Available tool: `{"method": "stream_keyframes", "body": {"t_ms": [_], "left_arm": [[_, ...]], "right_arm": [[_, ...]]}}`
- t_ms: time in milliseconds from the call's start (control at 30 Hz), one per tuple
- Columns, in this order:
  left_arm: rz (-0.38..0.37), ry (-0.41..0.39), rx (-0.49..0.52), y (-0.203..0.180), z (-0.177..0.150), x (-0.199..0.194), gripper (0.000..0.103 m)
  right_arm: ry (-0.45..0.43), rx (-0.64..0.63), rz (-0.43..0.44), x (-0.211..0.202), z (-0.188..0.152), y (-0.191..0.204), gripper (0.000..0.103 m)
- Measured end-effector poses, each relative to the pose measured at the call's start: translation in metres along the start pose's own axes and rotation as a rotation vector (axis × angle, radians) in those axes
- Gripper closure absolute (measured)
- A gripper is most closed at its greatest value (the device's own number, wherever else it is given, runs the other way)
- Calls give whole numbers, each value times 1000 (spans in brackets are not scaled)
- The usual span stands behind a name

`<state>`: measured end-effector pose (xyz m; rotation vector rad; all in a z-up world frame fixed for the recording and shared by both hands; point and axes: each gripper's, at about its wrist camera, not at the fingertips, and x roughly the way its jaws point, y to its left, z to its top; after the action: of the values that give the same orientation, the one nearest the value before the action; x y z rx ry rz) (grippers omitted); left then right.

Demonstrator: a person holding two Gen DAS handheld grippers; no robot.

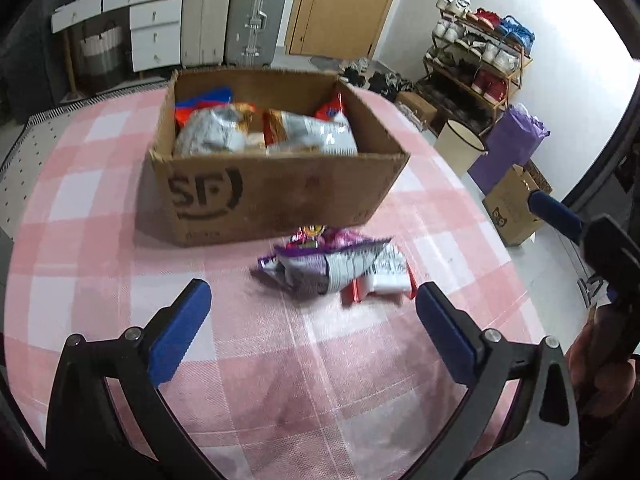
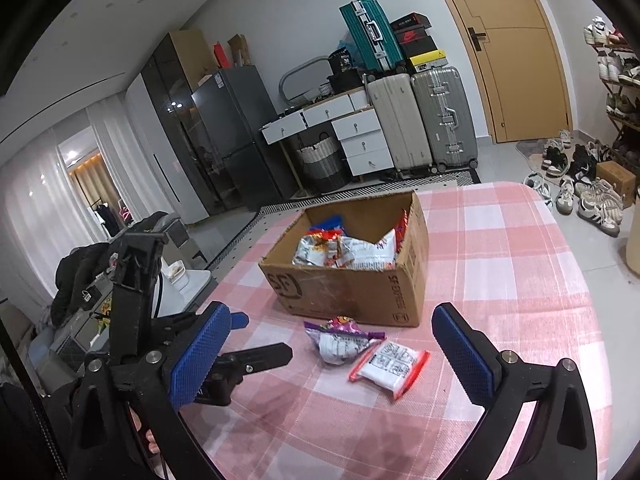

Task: Organize snacks
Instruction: 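Withdraw both grippers from the box toward the remaining packets on the table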

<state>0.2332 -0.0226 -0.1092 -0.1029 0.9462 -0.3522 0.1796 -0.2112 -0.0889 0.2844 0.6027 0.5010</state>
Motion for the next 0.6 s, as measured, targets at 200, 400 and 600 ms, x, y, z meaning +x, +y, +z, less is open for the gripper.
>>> {"method": "stream_keyframes", "body": {"t_ms": [200, 400, 600], "left_arm": [[-10, 36, -14, 1, -8, 25, 1], [-23, 60, -24, -3, -3, 52, 1], [-26, 73, -39, -7, 7, 80, 1]], "right_arm": [[17, 22, -6, 3, -13, -9, 1], [50, 44, -10, 9, -25, -14, 1], [73, 46, -23, 9, -36, -22, 1]]}}
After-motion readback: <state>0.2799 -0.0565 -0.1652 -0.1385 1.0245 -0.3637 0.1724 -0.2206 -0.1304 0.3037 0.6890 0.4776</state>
